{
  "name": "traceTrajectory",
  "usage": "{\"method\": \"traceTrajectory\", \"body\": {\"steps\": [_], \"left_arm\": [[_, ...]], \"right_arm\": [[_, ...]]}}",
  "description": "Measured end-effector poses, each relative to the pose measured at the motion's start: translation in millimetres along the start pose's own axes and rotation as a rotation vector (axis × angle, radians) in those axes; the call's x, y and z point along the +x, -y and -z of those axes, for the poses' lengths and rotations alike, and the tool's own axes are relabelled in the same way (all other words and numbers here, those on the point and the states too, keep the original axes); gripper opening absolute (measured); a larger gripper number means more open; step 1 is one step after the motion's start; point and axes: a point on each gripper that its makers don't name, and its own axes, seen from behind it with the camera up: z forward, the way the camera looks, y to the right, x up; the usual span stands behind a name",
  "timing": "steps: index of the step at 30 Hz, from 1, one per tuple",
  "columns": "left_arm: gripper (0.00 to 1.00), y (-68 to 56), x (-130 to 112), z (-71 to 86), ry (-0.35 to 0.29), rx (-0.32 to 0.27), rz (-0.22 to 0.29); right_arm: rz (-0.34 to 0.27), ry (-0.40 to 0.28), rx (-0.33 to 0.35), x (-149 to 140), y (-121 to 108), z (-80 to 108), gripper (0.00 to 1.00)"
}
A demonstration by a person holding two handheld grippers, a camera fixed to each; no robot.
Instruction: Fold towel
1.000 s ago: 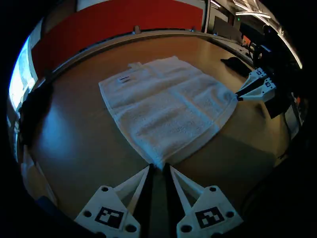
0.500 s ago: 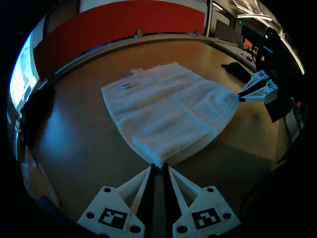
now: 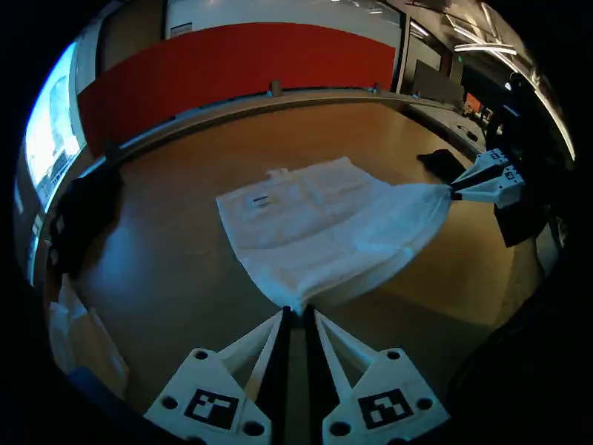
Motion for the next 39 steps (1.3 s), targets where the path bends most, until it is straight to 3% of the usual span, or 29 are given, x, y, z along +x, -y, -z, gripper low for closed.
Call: {"method": "traceTrajectory", "body": {"steps": [11,23,32,39], "left_arm": [[0.13,-9.8,21.8,29.4,-0.020,-0.011,0.040],[0.13,-21.5,25.6,49.8,-0.007,-0.038,0.047],[0.13,-26.9,22.4,56.6,-0.003,-0.049,0.066],[0.13,-26.7,20.8,50.0,0.005,-0.050,0.075]], "right_arm": [[-0.011,-0.062,-0.029,34.4,-3.4,30.1,0.08],[-0.011,-0.074,-0.033,46.3,-0.5,51.3,0.08],[-0.004,-0.064,-0.031,45.0,2.2,56.1,0.08],[0.000,-0.053,-0.026,42.6,1.6,51.6,0.08]]}}
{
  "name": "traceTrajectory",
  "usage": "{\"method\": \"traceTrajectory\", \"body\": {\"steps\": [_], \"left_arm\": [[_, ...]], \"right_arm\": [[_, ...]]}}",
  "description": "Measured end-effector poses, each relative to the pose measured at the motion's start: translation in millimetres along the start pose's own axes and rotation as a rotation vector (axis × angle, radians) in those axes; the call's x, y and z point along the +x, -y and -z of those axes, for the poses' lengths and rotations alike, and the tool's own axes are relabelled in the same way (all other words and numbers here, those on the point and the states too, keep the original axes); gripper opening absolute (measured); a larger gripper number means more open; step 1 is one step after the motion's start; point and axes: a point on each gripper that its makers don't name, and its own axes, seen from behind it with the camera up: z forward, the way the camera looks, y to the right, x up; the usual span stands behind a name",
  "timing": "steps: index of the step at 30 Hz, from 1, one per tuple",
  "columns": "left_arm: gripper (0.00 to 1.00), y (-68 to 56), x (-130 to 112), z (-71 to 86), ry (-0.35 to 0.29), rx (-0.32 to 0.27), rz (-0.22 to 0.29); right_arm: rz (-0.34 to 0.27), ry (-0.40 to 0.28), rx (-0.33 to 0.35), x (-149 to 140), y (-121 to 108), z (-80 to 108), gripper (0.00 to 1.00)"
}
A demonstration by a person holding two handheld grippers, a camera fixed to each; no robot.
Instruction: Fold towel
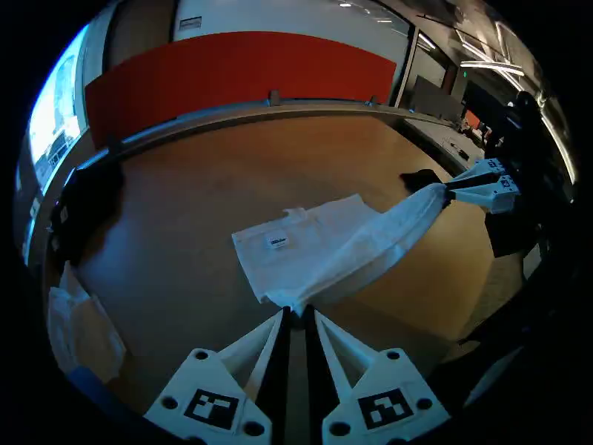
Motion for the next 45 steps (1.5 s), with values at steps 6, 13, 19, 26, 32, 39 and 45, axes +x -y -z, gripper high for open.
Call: {"method": "traceTrajectory", "body": {"steps": [6,13,19,26,32,39,45], "left_arm": [[0.13,3.8,1.8,-10.2,0.014,0.001,0.006],[0.13,11.7,4.3,-28.5,0.043,-0.003,0.039],[0.13,19.6,10.1,-44.9,0.054,-0.003,0.043],[0.13,30.4,12.5,-63.2,0.077,0.002,0.037],[0.13,38.8,11.8,-79.6,0.101,0.012,0.026],[0.13,43.3,11.2,-99.1,0.123,0.026,0.013],[0.13,45.4,8.1,-109.3,0.139,0.028,0.017]], "right_arm": [[-0.006,0.013,0.008,-3.1,-3.5,-9.2,0.08],[-0.017,0.042,0.020,-9.2,-11.3,-25.0,0.08],[-0.025,0.077,0.016,-17.6,-22.1,-38.1,0.08],[-0.036,0.109,0.011,-26.2,-34.7,-53.5,0.08],[-0.042,0.129,-0.003,-30.4,-47.0,-66.2,0.08],[-0.045,0.145,-0.016,-33.3,-57.0,-78.9,0.07],[-0.074,0.152,-0.019,-38.1,-60.4,-85.8,0.07]]}}
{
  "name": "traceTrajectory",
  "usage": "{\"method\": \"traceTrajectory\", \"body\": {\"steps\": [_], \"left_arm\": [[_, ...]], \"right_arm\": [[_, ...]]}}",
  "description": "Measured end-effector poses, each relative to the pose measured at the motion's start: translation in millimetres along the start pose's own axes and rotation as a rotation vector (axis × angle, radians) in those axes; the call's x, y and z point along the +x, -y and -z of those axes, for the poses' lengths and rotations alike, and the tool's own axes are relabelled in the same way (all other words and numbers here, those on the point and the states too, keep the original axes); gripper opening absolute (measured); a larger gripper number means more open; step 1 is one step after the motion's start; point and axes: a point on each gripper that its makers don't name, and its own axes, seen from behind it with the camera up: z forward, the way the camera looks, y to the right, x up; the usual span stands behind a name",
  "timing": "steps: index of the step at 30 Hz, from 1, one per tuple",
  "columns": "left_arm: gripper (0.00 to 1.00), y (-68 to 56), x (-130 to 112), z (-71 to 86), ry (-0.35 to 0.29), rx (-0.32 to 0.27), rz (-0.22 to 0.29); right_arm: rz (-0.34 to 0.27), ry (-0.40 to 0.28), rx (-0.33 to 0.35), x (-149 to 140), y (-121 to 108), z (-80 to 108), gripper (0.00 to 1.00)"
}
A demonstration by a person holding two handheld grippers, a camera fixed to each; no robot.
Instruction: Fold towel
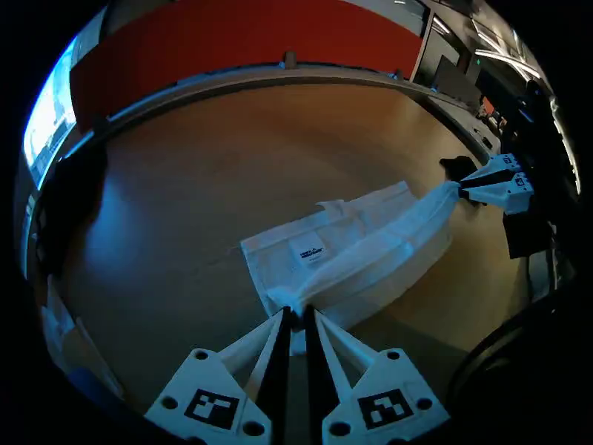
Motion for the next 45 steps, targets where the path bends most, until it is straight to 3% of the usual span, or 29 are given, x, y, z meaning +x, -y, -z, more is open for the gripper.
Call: {"method": "traceTrajectory", "body": {"steps": [10,27,45], "left_arm": [[0.14,9.7,0.8,-18.6,0.024,0.005,0.004],[0.27,30.7,8.3,-41.3,0.036,0.054,0.030],[0.39,44.2,19.6,-46.3,0.028,0.110,0.060]], "right_arm": [[-0.030,0.030,-0.008,-12.5,-5.7,-20.5,0.07],[-0.056,0.048,-0.049,-17.6,-25.7,-47.0,0.16],[-0.007,0.055,-0.109,-21.0,-45.9,-54.6,0.53]]}}
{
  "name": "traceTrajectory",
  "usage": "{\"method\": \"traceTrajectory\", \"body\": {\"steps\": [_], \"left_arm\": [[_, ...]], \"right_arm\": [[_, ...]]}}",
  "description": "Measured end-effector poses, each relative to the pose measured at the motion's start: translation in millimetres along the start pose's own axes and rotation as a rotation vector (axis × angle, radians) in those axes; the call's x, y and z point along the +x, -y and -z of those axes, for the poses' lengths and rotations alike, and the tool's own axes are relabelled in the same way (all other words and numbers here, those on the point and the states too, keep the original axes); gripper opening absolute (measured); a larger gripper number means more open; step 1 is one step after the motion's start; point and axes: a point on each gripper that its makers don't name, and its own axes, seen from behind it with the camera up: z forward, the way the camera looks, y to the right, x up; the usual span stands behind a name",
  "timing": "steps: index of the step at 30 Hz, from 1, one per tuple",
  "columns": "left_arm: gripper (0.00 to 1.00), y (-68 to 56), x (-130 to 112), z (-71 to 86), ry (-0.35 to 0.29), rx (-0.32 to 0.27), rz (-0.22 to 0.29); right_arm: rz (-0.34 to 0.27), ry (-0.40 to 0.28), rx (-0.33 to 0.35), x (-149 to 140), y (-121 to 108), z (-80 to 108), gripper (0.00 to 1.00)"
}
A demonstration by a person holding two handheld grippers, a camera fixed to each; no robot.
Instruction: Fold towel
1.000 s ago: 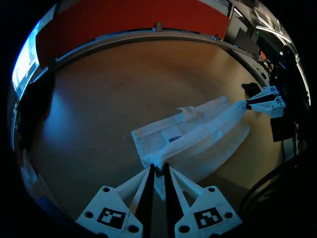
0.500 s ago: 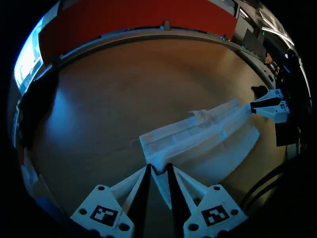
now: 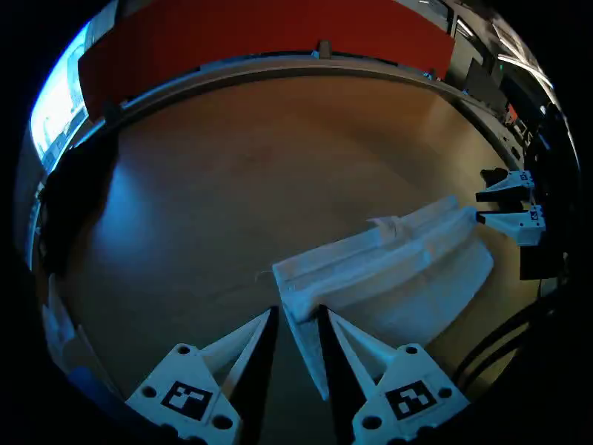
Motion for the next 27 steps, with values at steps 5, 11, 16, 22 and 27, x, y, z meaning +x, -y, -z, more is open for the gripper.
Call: {"method": "traceTrajectory", "body": {"steps": [5,11,16,22,27], "left_arm": [[0.45,3.4,4.5,0.0,-0.008,0.012,0.007],[0.57,7.6,8.4,0.6,-0.022,0.027,0.010],[0.81,10.2,11.7,4.2,-0.038,0.039,-0.002],[0.97,11.4,12.7,9.4,-0.052,0.043,0.000],[0.97,10.8,9.4,14.4,-0.056,0.043,0.008]], "right_arm": [[-0.005,-0.009,-0.016,6.0,-7.5,-1.8,0.63],[-0.005,-0.023,-0.047,12.4,-17.6,-1.3,0.88],[-0.008,-0.038,-0.056,17.8,-20.7,2.0,0.99],[-0.009,-0.051,-0.058,20.3,-19.3,8.5,1.00],[-0.005,-0.053,-0.051,17.9,-14.3,14.1,1.00]]}}
